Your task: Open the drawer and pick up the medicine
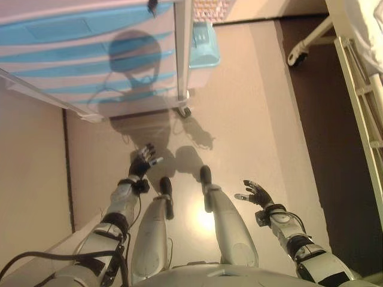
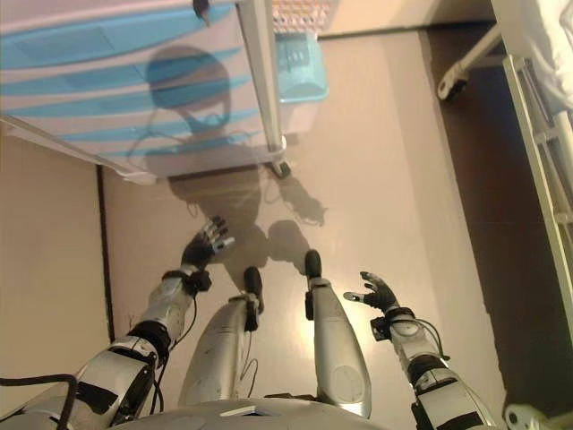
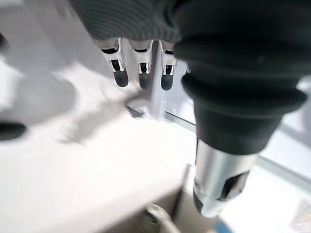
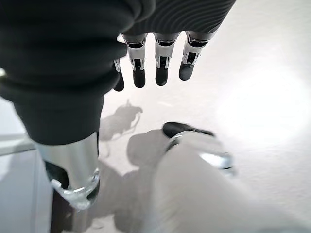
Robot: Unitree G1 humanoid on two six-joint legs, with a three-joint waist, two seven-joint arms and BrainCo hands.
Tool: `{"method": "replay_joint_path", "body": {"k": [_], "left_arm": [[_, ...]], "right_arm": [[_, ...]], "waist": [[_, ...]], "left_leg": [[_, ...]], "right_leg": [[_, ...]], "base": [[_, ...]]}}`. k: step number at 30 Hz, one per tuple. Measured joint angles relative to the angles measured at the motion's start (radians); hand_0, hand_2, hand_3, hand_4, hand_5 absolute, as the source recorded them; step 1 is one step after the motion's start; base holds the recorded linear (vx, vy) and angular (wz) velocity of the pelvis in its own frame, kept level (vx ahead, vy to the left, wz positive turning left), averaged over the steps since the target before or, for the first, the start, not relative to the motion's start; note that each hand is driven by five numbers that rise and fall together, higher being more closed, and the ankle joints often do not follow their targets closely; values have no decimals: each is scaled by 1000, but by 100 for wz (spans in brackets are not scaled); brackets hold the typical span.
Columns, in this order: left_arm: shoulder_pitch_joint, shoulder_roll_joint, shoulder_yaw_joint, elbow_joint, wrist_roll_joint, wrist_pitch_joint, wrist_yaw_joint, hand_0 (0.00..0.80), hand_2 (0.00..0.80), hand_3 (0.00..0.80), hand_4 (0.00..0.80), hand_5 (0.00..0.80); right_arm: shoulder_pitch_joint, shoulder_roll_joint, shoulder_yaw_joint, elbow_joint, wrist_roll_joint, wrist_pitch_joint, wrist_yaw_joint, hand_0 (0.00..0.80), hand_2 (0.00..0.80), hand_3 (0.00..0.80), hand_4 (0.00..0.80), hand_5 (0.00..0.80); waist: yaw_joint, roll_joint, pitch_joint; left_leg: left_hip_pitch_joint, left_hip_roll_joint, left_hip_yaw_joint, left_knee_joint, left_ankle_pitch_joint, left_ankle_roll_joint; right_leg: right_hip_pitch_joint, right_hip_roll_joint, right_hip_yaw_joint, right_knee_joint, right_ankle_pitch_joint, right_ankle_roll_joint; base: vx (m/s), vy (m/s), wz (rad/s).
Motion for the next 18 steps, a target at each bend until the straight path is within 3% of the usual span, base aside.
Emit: {"method": "replay_joint_path", "body": {"k": [7, 14, 18], "left_arm": [[-181, 76, 81, -96, -390, -8, -116, 0, 0, 0, 0, 0], [-299, 148, 82, -106, -617, -28, -236, 0, 0, 0, 0, 0], [-375, 171, 82, -150, -737, -27, -286, 0, 0, 0, 0, 0]], "right_arm": [[13, -7, 38, -53, 29, 11, -9, 0, 0, 0, 0, 0], [13, -6, 64, -73, 62, 0, -25, 0, 0, 0, 0, 0], [20, -3, 76, -73, 67, -21, -22, 0, 0, 0, 0, 0]], "waist": [[-18, -35, 49], [-47, -92, 83], [-53, -103, 88]], "left_leg": [[-121, 5, -1, 87, -20, 13], [-166, 14, 1, 106, -27, 16], [-167, 20, 0, 107, -27, 17]], "right_leg": [[-102, 0, 3, 43, 6, 8], [-135, 5, 4, 38, 16, 11], [-134, 12, 4, 35, 17, 10]], "base": [[-88, -15, -2], [-26, -28, -2], [20, -34, -4]]}}
